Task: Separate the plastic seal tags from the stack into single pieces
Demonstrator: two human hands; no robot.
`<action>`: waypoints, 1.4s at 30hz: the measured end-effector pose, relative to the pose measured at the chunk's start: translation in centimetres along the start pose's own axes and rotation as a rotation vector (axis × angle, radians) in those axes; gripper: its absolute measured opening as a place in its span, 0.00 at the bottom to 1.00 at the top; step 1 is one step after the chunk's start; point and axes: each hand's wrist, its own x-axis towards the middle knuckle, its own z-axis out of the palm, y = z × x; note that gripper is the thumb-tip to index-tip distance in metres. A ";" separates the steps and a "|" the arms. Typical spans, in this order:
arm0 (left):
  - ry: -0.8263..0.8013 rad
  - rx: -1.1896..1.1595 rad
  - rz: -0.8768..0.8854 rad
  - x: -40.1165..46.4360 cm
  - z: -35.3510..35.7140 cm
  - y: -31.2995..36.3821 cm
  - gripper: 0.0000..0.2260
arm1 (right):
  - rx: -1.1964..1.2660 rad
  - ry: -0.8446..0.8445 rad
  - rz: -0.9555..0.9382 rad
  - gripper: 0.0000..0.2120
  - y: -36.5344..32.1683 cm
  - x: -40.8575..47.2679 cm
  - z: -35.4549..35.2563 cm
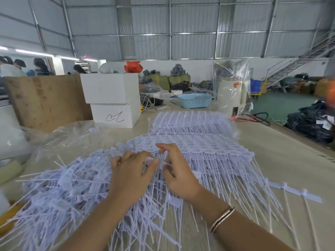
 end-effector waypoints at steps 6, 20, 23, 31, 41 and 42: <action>0.077 -0.326 -0.081 -0.6 0.7 -0.5 0.10 | -0.411 -0.030 -0.024 0.18 -0.4 0.5 -0.2; 0.037 -0.466 -0.153 -0.7 0.5 -0.5 0.16 | -0.066 -0.431 0.316 0.06 -1.6 2.8 -2.8; 0.040 -0.516 -0.161 -0.6 0.3 -0.5 0.16 | -0.059 -0.438 0.330 0.07 -1.7 3.1 -3.1; 0.002 -0.729 -0.251 -0.3 -0.4 -0.4 0.16 | -0.028 -0.365 0.225 0.09 -1.9 3.3 -2.5; 0.216 -0.765 -0.370 0.6 -2.2 -1.2 0.19 | 0.183 -0.068 0.144 0.07 -2.1 3.6 -3.5; 0.219 -0.650 -0.297 0.5 -2.2 -1.3 0.18 | 0.129 -0.083 0.136 0.04 -2.1 3.7 -3.5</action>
